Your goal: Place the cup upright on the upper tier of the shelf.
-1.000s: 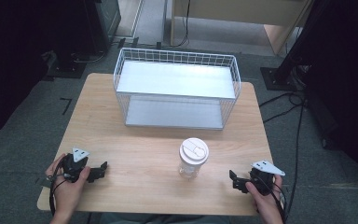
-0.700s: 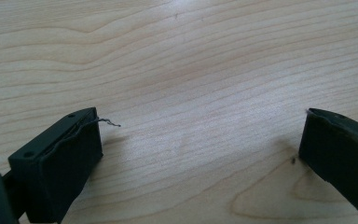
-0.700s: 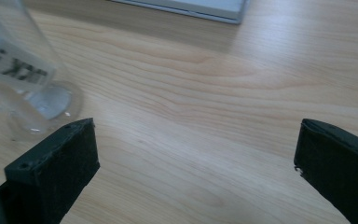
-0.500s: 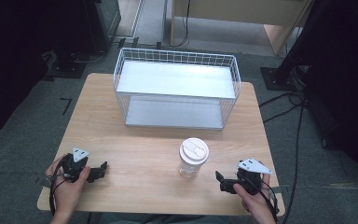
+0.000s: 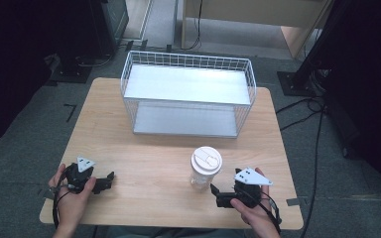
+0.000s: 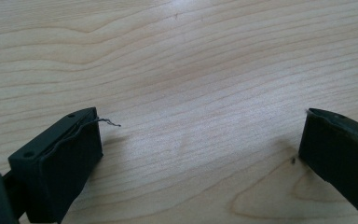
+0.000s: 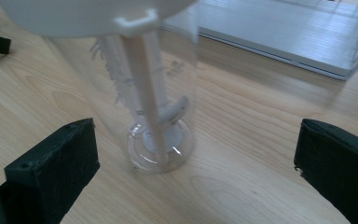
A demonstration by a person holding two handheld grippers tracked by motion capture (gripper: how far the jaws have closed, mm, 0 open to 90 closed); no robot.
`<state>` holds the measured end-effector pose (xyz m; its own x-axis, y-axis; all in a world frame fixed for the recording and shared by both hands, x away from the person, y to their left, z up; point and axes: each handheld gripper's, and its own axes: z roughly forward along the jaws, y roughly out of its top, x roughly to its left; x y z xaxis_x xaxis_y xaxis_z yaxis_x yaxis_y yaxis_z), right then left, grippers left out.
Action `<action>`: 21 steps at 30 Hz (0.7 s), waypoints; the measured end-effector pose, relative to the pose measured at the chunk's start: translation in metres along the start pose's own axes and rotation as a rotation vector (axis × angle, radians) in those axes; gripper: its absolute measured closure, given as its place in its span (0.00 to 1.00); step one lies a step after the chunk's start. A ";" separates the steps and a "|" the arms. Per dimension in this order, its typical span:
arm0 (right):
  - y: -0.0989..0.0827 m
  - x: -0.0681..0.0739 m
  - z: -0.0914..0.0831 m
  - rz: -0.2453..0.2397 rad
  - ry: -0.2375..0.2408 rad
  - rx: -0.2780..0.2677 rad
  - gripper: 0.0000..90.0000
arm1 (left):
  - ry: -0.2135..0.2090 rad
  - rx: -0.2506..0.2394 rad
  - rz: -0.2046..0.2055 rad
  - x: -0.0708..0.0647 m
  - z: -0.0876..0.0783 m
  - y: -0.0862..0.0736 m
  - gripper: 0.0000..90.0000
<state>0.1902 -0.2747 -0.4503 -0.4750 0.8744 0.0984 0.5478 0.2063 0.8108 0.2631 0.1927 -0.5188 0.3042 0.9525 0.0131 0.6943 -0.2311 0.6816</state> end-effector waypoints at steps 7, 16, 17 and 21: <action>0.002 0.013 0.009 -0.007 0.025 -0.006 0.00 | 0.000 0.000 0.000 0.000 0.000 0.000 0.00; 0.004 0.029 0.025 0.002 0.054 -0.026 0.00 | 0.000 0.001 0.001 0.000 0.000 0.000 0.00; 0.004 0.031 0.026 0.002 0.051 -0.028 0.00 | 0.000 0.001 0.001 0.000 0.000 0.000 0.00; 0.006 0.036 0.033 -0.004 0.020 -0.056 0.00 | 0.000 0.000 0.001 0.000 0.000 0.000 0.00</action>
<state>0.1992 -0.2279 -0.4605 -0.4908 0.8648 0.1063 0.5072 0.1844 0.8419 0.2631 0.1927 -0.5188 0.3049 0.9523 0.0142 0.6940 -0.2324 0.6815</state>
